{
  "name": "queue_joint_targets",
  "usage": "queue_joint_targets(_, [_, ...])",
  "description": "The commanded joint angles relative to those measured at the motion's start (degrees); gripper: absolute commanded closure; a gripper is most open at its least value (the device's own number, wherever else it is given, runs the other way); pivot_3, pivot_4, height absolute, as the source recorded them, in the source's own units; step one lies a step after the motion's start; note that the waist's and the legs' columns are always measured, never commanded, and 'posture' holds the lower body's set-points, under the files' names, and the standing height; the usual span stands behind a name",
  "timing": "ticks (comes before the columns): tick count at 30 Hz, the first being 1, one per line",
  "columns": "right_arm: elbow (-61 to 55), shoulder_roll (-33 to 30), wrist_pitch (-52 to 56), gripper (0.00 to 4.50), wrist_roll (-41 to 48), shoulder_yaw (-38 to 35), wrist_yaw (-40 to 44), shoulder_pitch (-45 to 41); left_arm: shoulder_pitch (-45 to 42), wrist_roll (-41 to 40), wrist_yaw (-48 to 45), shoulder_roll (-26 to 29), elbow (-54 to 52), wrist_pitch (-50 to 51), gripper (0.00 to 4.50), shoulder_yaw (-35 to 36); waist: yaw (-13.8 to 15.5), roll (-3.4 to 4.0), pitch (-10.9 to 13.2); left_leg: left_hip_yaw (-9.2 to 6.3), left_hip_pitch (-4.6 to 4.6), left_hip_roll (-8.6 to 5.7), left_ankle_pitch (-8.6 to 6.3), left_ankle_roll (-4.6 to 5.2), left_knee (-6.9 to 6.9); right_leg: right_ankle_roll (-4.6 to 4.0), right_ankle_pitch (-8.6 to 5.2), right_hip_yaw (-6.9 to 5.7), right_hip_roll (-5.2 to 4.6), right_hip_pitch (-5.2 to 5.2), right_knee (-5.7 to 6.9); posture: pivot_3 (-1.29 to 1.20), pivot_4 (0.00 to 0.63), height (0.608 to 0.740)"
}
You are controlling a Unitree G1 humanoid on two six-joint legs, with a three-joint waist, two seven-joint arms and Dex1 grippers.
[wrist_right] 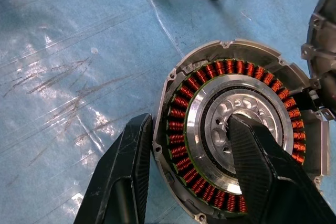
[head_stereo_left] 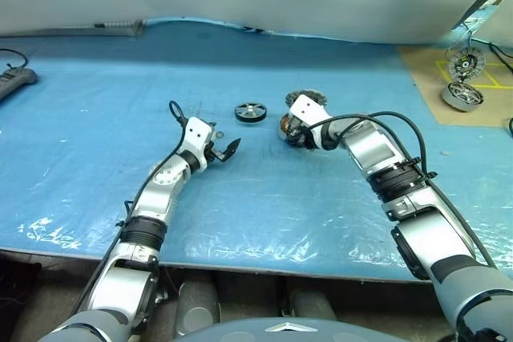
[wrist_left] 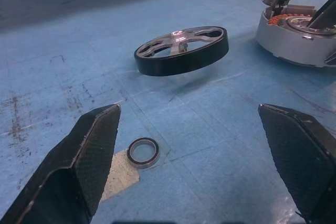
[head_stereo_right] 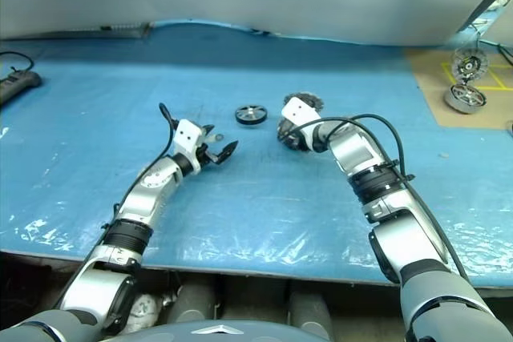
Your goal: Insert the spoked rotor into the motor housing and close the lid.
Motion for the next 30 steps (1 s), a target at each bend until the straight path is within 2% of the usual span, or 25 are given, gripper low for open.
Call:
queue_joint_targets(1, [0.09, 1.73, 1.96, 2.58, 0.05, 1.72, 1.82, 2.06, 0.07, -0.21, 0.29, 0.38, -2.72, -0.91, 0.00, 0.69, -0.14, 0.00, 0.00, 0.00, 0.00, 0.01, 0.00, 0.00, 0.00, 0.00, 0.00, 0.00, 0.00, 0.00, 0.00, 0.00, 0.150, 0.740])
queue_joint_targets(4, [-3.79, 2.60, 4.91, 2.58, 0.44, 1.83, 2.50, 3.24, 0.07, -0.18, 0.28, 0.48, -2.78, -0.89, 0.00, 0.72, -0.26, 0.00, 0.00, 0.00, 0.00, 0.01, 0.00, 0.00, -0.04, -0.03, -0.02, 0.00, 0.02, -0.01, -0.03, 0.00, 0.150, 0.740])
queue_joint_targets(10, [-19.22, 3.09, 17.43, 2.60, 3.30, 1.04, 2.98, 8.02, 0.32, -0.15, 0.35, 0.61, -3.21, -0.77, 0.00, 0.73, -0.23, 0.00, 0.00, -0.01, 0.02, 0.06, 0.00, -0.01, -0.40, 0.07, 0.03, -0.12, 0.10, -0.04, -0.23, 0.00, 0.150, 0.740])
queue_joint_targets(18, [-39.76, 5.80, 35.57, 2.64, 8.22, -1.15, -1.34, 14.28, 0.71, -0.03, 0.39, 0.88, -3.28, -0.73, 0.00, 0.79, -0.18, 0.01, 0.00, -0.02, 0.03, 0.04, 0.00, -0.02, -0.59, 0.07, 0.03, -0.16, 0.09, -0.04, -0.45, 0.00, 0.150, 0.740])
queue_joint_targets(23, [-43.83, 9.44, 42.26, 2.64, 10.54, -2.57, -5.13, 14.29, 0.86, 0.01, 0.19, 1.02, -3.26, -0.61, 0.00, 0.56, -0.21, 0.02, 0.01, -0.03, 0.06, 0.04, 0.00, -0.03, -0.62, 0.08, 0.02, -0.14, 0.08, -0.05, -0.45, 0.00, 0.150, 0.740])
queue_joint_targets(30, [-43.82, 11.13, 42.93, 2.64, 11.82, -2.80, -10.00, 14.18, 1.37, -0.03, -0.21, 1.39, -3.67, -0.41, 0.00, 0.54, -0.21, 0.02, 0.01, -0.05, 0.05, 0.03, 0.00, -0.05, -0.70, 0.09, 0.03, -0.15, 0.08, -0.07, -0.54, 0.00, 0.150, 0.740])
